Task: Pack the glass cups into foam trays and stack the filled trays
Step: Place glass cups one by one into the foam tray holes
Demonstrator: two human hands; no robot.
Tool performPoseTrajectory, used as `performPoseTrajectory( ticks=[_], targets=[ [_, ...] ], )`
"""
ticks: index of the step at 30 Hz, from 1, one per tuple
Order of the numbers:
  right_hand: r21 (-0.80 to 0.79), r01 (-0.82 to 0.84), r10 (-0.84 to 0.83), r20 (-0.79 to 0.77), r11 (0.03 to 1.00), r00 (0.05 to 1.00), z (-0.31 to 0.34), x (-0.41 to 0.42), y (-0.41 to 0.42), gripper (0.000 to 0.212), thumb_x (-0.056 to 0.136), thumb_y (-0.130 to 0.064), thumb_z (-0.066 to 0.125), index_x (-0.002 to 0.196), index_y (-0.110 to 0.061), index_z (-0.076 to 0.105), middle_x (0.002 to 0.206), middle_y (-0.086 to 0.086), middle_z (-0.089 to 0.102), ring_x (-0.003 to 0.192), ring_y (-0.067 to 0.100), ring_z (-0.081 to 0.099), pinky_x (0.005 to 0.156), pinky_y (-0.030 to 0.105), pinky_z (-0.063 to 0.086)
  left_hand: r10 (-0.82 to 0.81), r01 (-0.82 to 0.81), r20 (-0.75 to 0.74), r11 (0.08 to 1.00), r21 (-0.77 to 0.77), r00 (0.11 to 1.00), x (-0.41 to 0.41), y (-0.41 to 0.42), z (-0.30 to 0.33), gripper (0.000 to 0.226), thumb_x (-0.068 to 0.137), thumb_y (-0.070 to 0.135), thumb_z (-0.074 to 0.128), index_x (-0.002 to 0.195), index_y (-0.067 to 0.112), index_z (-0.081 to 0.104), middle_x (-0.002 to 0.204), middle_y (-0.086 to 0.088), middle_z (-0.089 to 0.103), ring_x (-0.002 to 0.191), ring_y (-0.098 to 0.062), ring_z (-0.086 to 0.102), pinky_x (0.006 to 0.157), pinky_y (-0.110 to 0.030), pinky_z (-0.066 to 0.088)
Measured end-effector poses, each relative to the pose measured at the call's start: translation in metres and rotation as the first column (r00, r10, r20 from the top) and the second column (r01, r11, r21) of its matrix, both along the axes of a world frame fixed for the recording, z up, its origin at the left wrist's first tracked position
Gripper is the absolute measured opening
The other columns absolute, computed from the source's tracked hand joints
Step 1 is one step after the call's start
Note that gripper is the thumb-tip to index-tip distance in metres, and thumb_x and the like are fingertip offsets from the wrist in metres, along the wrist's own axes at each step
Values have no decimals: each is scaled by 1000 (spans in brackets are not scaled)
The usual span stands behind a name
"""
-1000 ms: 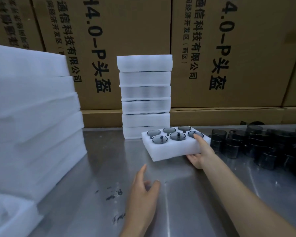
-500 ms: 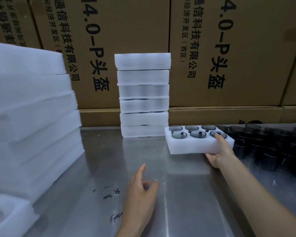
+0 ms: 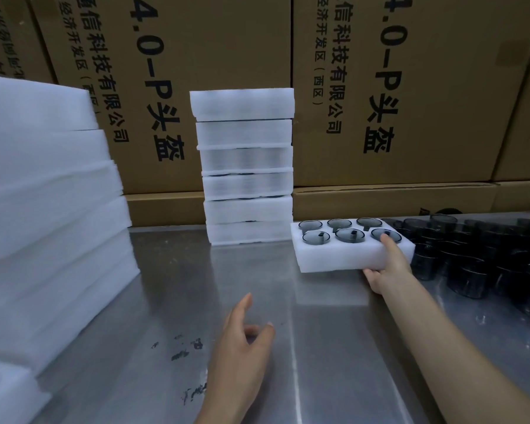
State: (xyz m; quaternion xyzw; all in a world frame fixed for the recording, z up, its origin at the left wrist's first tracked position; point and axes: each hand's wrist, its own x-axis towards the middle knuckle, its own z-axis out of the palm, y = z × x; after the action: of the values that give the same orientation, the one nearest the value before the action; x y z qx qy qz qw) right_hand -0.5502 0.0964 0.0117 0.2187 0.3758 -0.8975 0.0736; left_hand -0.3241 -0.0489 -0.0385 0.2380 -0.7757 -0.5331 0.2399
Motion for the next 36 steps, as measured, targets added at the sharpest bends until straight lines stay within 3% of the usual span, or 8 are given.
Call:
performPoseTrajectory(
  ticks=[6, 10, 13, 17, 21, 29, 33, 36],
  targets=[
    [-1, 90, -90, 35, 996, 995, -2, -11, 1, 63, 74, -31, 78, 128, -19, 47, 115, 0, 54, 95, 17, 58, 80, 32, 52, -18, 18, 2, 999, 30, 1000, 0, 1, 1, 66, 66, 47, 53, 131, 42, 42, 101, 28, 53, 96, -2, 59, 98, -35, 43],
    [-11, 146, -145, 36, 989, 989, -5, -16, 0, 60, 72, -33, 79, 122, -22, 47, 114, -3, 52, 99, 16, 56, 89, 32, 52, -17, 16, 13, 1000, 14, 1000, -1, 0, -1, 59, 75, 46, 57, 132, 43, 41, 103, 28, 53, 97, 1, 57, 97, -33, 43],
    [3, 113, -113, 3, 994, 994, -4, -20, 0, 56, 75, -31, 77, 122, -22, 48, 121, -3, 57, 103, 16, 60, 88, 33, 52, -20, 20, 25, 1000, 7, 999, -1, 0, -3, 56, 82, 40, 61, 134, 43, 40, 104, 27, 53, 97, 1, 57, 95, -31, 42],
    [36, 57, -56, -28, 998, 998, -3, -28, 1, 58, 78, -31, 75, 128, -21, 47, 125, 0, 58, 103, 16, 61, 84, 31, 52, -32, 31, 34, 999, 23, 999, -2, 1, -1, 67, 64, 50, 53, 130, 47, 40, 108, 22, 57, 98, -2, 58, 100, -36, 42],
    [48, 18, -15, -55, 999, 998, -6, -36, -6, 59, 79, -31, 74, 130, -19, 47, 124, 3, 59, 99, 18, 62, 81, 32, 53, -41, 41, 24, 999, 18, 999, -3, 3, -3, 61, 62, 51, 52, 122, 53, 38, 110, 34, 50, 99, -1, 58, 99, -36, 43],
    [34, -29, 32, -101, 999, 994, -7, -73, -25, 63, 82, -36, 72, 135, -18, 42, 131, 4, 55, 110, 21, 60, 95, 38, 50, 13, -13, 4, 1000, 13, 1000, -7, 2, -4, 64, 46, 60, 52, 109, 56, 44, 106, 34, 54, 94, -2, 60, 98, -31, 45],
    [283, -211, 255, -128, 936, 958, -9, -90, -32, 77, 79, -48, 71, 138, -14, 36, 138, 6, 47, 123, 24, 50, 98, 34, 46, 24, -24, 22, 1000, -7, 999, -8, 3, -2, 67, 38, 65, 48, 104, 59, 41, 102, 32, 55, 95, -2, 60, 97, -29, 45],
    [639, -328, 472, -63, 696, 879, -15, -95, -27, 60, 78, -45, 72, 117, -5, 51, 112, 14, 63, 91, 21, 65, 65, 26, 56, 19, -18, 24, 1000, -23, 1000, -9, 4, -2, 66, 45, 59, 53, 110, 57, 41, 104, 34, 55, 96, -2, 59, 98, -29, 44]
  ],
)
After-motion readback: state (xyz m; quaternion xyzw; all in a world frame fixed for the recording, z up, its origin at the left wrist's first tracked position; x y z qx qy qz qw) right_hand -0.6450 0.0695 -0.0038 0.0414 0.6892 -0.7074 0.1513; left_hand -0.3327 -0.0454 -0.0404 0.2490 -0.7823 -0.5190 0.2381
